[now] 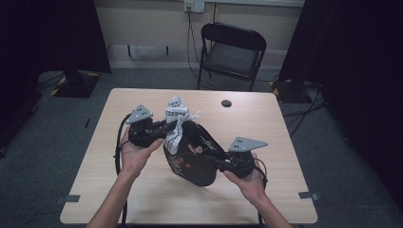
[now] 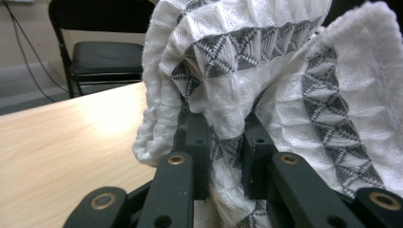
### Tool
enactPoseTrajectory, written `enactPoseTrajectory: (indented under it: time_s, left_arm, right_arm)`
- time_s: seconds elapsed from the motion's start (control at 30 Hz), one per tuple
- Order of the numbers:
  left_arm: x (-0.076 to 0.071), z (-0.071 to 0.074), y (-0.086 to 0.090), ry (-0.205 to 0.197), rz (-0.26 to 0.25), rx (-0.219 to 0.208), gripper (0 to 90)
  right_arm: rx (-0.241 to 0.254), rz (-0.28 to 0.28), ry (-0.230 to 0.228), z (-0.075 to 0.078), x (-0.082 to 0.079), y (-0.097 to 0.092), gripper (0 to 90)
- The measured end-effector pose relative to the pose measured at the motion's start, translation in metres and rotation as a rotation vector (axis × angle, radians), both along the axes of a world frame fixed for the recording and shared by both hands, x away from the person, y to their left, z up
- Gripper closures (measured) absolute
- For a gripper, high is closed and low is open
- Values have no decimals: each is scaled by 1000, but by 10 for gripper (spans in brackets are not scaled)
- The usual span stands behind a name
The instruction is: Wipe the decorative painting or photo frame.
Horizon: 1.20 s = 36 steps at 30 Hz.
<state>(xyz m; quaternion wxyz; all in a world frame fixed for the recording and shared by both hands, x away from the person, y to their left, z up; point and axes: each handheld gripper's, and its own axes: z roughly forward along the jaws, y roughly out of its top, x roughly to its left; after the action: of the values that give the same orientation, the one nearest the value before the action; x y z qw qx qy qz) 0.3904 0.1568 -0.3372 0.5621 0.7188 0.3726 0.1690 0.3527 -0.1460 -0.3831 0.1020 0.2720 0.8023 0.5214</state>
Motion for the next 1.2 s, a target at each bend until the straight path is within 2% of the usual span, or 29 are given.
enactPoseTrajectory:
  time_s: [0.1, 0.13, 0.23, 0.37, 0.5, 0.6, 0.7, 0.9, 0.97, 1.03, 1.13, 1.2]
  left_arm:
    - [-4, 6, 0, -22, -20, -41, 770]
    - [-4, 7, 0, -28, -23, -37, 769]
    - [-4, 5, -2, -41, -9, 19, 770]
    - [4, -7, -2, 5, 5, 68, 769]
    - [6, -9, 0, 20, 1, 40, 769]
    - [3, -3, 1, 2, -13, -3, 768]
    - [0, -1, -1, -15, -16, 2, 766]
    - [11, -16, 1, 36, 12, 60, 767]
    - [15, -21, 5, 61, 15, 49, 767]
    - [16, -22, 6, 68, 19, 40, 767]
    - [12, -17, 6, 60, 4, 12, 767]
    - [8, -10, 3, 39, -8, -11, 766]
  right_arm:
    - [0, 3, 4, 0, 0, 0, 772]
    - [1, 4, 4, 0, 0, 0, 774]
    - [1, 8, 2, 0, 0, 1, 783]
    - [4, 8, 12, -2, 0, 1, 793]
    - [5, 15, 21, -2, 1, 2, 800]
    - [7, 18, 22, -2, 1, 2, 802]
    - [9, 20, 25, -2, 1, 1, 804]
    - [10, 21, 26, -3, 2, 1, 804]
    - [10, 23, 26, -2, 2, 1, 803]
    - [9, 24, 26, -2, 2, 1, 803]
    - [6, 24, 23, -2, 1, 2, 804]
    - [5, 24, 23, -2, 1, 2, 804]
